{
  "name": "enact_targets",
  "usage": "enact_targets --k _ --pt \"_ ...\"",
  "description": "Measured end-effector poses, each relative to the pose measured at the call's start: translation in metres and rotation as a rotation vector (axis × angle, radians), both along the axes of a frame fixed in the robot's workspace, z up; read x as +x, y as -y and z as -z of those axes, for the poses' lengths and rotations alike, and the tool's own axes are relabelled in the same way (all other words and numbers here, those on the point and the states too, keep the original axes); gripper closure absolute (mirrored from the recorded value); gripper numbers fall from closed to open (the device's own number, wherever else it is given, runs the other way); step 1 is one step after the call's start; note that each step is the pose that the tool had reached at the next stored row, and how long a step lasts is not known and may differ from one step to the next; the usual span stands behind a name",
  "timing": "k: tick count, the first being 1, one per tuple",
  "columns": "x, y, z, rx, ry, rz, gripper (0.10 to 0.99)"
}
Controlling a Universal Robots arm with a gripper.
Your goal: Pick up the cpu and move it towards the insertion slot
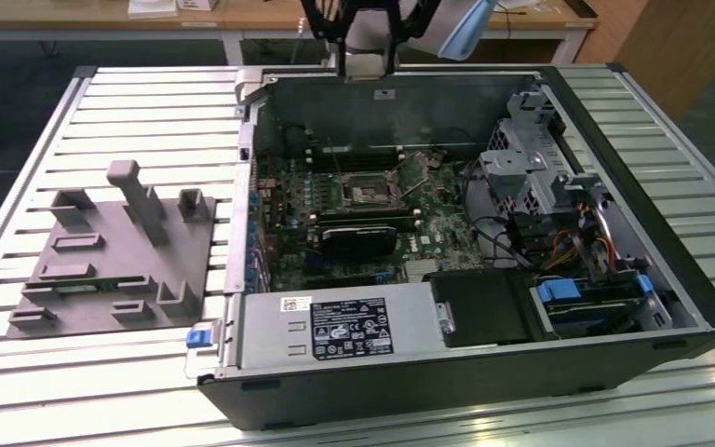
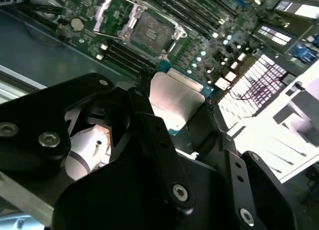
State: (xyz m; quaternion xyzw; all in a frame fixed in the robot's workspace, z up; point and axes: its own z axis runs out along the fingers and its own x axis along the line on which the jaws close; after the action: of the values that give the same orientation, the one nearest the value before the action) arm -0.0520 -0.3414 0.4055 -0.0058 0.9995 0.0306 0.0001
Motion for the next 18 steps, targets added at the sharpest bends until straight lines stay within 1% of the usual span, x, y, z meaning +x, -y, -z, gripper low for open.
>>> enact_targets --k 8,11,14,18 --pt "0.029 -0.0024 0.001 0.0 0.0 0.0 0.541" --pt "0.0378 -0.0032 0.0013 0.0 0.0001 0.0 0.541" --pt "0.0412 -0.0036 0.0015 0.0 0.0 0.0 0.541" --pt "0.0416 -0.0037 0.0015 0.0 0.0001 0.0 0.541"
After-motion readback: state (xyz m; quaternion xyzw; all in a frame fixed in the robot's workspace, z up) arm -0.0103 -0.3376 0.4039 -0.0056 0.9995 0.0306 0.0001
